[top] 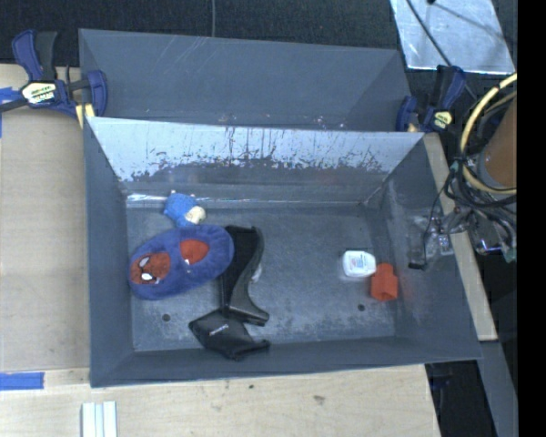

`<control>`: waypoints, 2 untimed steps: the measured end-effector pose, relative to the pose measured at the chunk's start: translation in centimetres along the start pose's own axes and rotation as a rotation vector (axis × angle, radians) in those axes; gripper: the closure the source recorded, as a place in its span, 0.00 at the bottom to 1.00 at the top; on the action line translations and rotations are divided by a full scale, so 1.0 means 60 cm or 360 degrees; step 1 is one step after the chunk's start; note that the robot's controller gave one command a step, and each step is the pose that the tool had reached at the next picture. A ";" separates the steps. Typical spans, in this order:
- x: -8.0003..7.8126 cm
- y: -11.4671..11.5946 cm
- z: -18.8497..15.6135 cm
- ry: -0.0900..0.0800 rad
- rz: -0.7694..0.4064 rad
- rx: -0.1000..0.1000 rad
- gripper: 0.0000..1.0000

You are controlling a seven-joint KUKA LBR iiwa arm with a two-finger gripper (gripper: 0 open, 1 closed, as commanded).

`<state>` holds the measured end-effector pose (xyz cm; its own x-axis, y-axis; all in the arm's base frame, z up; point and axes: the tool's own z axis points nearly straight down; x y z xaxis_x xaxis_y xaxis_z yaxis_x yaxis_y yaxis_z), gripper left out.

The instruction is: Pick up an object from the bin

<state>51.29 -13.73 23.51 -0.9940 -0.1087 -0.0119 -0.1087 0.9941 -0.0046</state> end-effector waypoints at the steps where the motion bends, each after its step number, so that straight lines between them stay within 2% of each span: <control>1: -0.092 0.117 0.174 0.0019 -0.0309 -0.0014 1.00; 2: -0.092 0.111 0.168 0.0013 -0.0299 -0.0009 0.00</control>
Offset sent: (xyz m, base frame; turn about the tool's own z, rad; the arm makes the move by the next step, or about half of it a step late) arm 0.0481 0.0723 -0.1006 -0.1910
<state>56.18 -6.51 13.47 -0.9562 -0.2927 -0.0033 -0.2927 0.9562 -0.0006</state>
